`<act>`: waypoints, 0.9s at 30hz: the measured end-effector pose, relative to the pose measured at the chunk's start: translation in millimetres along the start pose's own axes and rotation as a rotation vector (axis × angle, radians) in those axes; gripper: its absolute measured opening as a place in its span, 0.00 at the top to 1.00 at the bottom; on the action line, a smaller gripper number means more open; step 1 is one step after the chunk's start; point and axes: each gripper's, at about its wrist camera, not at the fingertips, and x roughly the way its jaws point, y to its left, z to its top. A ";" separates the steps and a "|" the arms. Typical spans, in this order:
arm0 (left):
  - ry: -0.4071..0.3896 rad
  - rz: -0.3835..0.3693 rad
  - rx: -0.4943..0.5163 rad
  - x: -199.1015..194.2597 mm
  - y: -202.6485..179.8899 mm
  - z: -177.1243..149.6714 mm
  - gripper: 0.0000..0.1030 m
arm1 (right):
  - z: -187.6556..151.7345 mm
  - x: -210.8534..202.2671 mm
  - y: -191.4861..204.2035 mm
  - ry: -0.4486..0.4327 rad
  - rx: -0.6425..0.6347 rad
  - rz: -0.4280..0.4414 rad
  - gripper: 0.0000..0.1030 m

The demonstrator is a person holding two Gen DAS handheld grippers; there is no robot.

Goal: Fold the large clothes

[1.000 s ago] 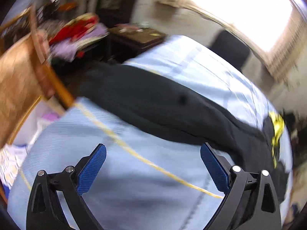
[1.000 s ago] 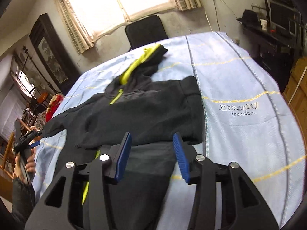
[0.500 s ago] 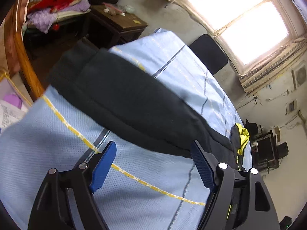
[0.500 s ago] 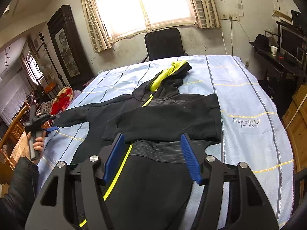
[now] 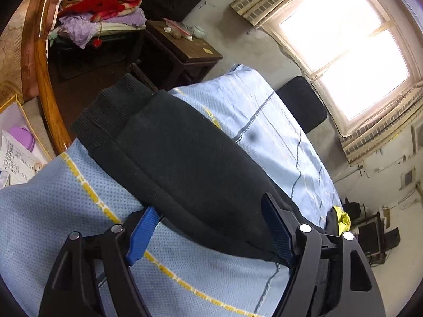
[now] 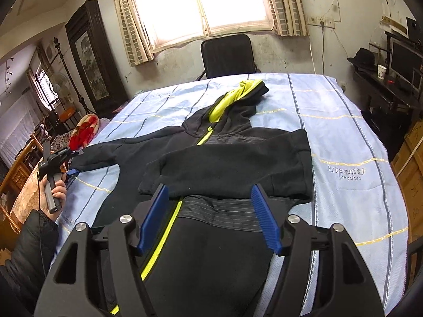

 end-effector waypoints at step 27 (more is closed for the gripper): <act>-0.110 0.093 0.749 -43.8 -282.6 -112.3 0.96 | 6.9 34.7 -89.7 -0.059 0.195 0.126 0.38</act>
